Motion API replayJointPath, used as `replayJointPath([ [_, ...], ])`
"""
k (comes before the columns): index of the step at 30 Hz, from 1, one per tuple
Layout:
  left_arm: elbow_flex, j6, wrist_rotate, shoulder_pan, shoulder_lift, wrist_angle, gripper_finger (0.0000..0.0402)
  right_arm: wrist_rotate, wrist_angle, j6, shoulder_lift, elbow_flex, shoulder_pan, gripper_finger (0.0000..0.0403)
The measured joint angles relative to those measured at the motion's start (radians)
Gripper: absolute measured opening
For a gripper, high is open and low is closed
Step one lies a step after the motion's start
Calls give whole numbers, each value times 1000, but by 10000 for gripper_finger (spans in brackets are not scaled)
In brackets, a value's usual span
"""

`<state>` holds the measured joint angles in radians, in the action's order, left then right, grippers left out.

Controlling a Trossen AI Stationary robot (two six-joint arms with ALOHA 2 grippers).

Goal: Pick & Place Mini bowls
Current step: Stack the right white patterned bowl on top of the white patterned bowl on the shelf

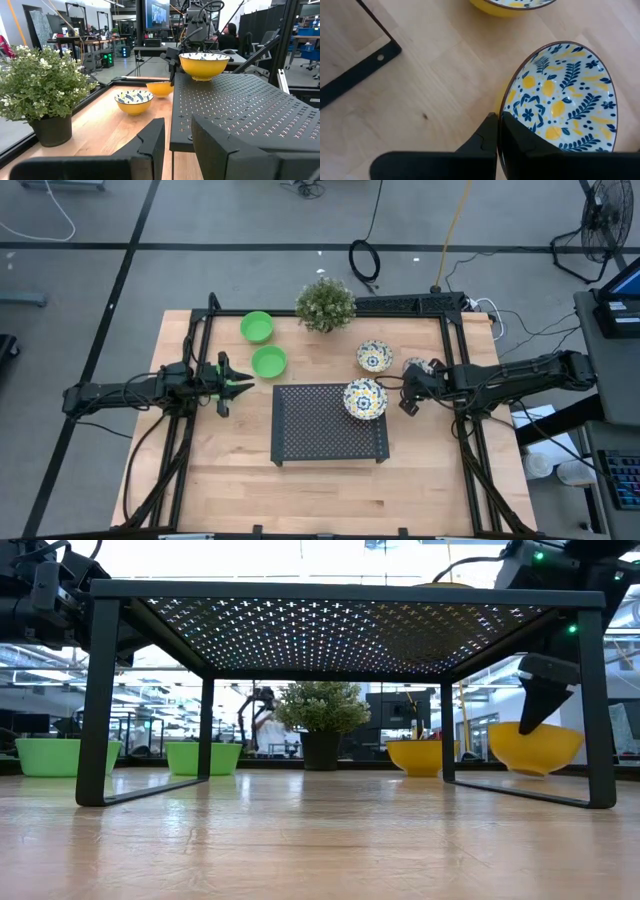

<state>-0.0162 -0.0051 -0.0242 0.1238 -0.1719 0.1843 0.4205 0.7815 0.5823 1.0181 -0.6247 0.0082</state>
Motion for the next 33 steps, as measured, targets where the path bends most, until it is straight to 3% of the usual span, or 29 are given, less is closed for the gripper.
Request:
replayJointPath([
  [12, 0, 0, 0, 0, 0, 0, 99, 104, 14, -1, -1, -37, 0, 1],
  [24, 0, 0, 0, 0, 0, 0, 99, 108, 0, -5, -1, -37, 0, 1],
  [33, 0, 0, 0, 0, 0, 0, 99, 171, -119, -95, -1, -37, 0, 0],
])
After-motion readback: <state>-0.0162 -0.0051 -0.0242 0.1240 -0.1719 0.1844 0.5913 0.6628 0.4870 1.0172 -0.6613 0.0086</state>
